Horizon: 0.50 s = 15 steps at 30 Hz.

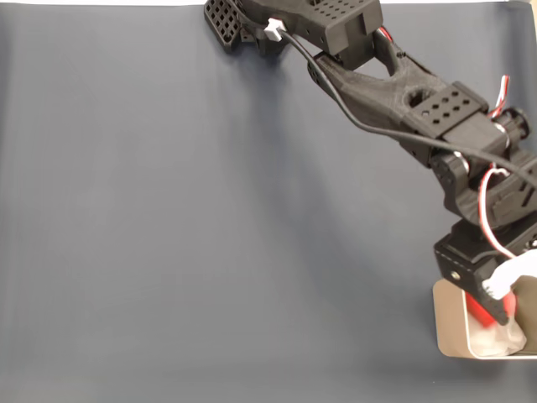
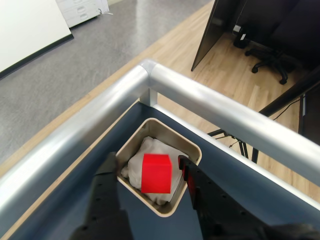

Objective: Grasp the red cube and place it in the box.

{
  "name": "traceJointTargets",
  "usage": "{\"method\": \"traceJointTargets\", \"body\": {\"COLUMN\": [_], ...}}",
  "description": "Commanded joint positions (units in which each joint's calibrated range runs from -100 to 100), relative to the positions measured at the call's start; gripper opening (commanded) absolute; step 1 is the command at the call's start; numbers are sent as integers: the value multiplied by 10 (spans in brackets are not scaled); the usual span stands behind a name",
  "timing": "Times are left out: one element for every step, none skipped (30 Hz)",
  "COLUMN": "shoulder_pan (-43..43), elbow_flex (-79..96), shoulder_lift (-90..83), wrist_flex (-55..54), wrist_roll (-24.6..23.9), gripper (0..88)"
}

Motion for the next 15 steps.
{"method": "traceJointTargets", "body": {"shoulder_pan": [-8,-8,-8,-8,-8,-8,-8,-8,-8,-8,-8,-8,-8,-8,-8], "elbow_flex": [-30,-31,-31,-31,-31,-31,-31,-31,-31,-31,-31,-31,-31,-31,-31], "shoulder_lift": [-8,-8,-8,-8,-8,-8,-8,-8,-8,-8,-8,-8,-8,-8,-8], "wrist_flex": [-14,-14,-13,-13,-14,-14,-16,-17,-17,-17,-17,-17,-18,-18,-18], "wrist_roll": [4,5,6,6,6,5,5,6,6,6,6,5,5,5,4], "gripper": [435,443,457,461,464,467,467,467,467,467,467,467,467,467,467]}}
